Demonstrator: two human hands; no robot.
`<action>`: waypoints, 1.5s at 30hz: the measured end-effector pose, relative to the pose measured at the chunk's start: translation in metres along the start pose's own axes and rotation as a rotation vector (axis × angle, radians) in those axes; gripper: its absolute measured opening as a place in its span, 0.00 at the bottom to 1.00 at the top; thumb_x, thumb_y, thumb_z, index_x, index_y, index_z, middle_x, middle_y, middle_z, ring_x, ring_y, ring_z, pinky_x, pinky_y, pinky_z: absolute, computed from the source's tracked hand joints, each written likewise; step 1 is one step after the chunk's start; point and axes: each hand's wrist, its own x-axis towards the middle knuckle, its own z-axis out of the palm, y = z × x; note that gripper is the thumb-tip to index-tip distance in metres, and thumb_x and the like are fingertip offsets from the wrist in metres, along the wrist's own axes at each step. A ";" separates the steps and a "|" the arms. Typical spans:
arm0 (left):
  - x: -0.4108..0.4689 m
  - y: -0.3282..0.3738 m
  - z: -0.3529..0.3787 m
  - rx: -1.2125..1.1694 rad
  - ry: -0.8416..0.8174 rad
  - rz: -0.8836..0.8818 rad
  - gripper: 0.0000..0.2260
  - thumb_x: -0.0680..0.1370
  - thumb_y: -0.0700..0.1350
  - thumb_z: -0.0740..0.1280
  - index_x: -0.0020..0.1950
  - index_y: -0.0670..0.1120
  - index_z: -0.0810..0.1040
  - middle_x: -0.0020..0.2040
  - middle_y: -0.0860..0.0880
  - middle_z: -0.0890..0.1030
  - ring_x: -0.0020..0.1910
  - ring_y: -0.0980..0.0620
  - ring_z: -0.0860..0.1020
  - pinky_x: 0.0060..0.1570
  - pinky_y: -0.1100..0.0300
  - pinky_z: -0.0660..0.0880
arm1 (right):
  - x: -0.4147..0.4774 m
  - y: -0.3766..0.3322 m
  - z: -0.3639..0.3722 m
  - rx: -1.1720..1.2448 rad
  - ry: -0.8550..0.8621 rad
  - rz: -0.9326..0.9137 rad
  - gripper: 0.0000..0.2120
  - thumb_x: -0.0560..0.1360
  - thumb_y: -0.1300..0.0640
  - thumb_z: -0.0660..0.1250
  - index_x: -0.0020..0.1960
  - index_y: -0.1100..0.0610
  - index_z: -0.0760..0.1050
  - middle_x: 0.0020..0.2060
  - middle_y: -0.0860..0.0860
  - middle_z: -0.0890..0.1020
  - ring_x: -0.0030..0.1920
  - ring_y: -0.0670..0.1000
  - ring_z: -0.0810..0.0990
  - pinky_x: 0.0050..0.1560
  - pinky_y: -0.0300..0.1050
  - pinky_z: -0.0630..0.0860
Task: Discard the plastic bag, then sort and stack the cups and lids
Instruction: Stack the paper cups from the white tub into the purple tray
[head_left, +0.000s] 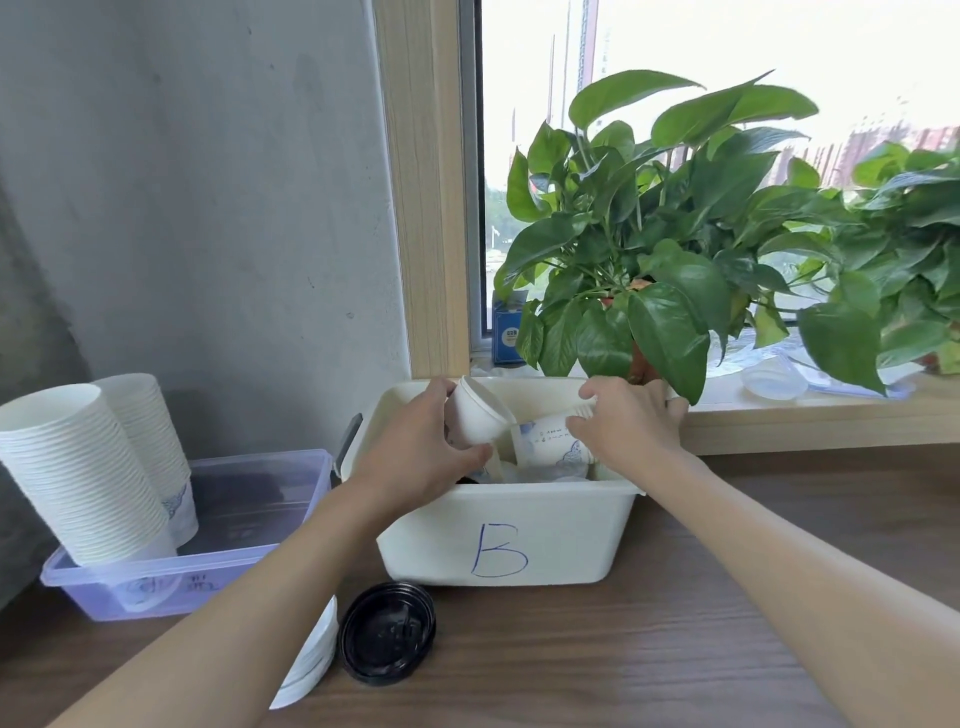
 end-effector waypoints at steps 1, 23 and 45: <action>0.000 0.000 0.000 -0.002 -0.001 -0.003 0.28 0.69 0.52 0.75 0.66 0.54 0.68 0.47 0.55 0.80 0.45 0.56 0.79 0.47 0.53 0.79 | 0.000 -0.001 0.000 -0.030 -0.020 -0.011 0.12 0.73 0.49 0.67 0.55 0.49 0.76 0.51 0.53 0.79 0.61 0.59 0.65 0.60 0.55 0.58; 0.000 0.003 -0.001 0.043 -0.029 -0.053 0.24 0.68 0.54 0.75 0.60 0.55 0.71 0.45 0.54 0.80 0.43 0.55 0.79 0.44 0.53 0.78 | 0.002 -0.005 -0.005 0.178 -0.139 -0.233 0.10 0.74 0.49 0.69 0.55 0.41 0.79 0.31 0.39 0.68 0.48 0.47 0.71 0.62 0.52 0.58; -0.004 0.009 -0.003 -0.023 0.057 -0.036 0.24 0.70 0.49 0.75 0.62 0.53 0.69 0.45 0.59 0.77 0.42 0.62 0.77 0.33 0.70 0.69 | -0.010 -0.035 -0.010 1.008 0.030 -0.554 0.12 0.78 0.64 0.63 0.59 0.57 0.78 0.50 0.51 0.83 0.52 0.50 0.80 0.50 0.44 0.76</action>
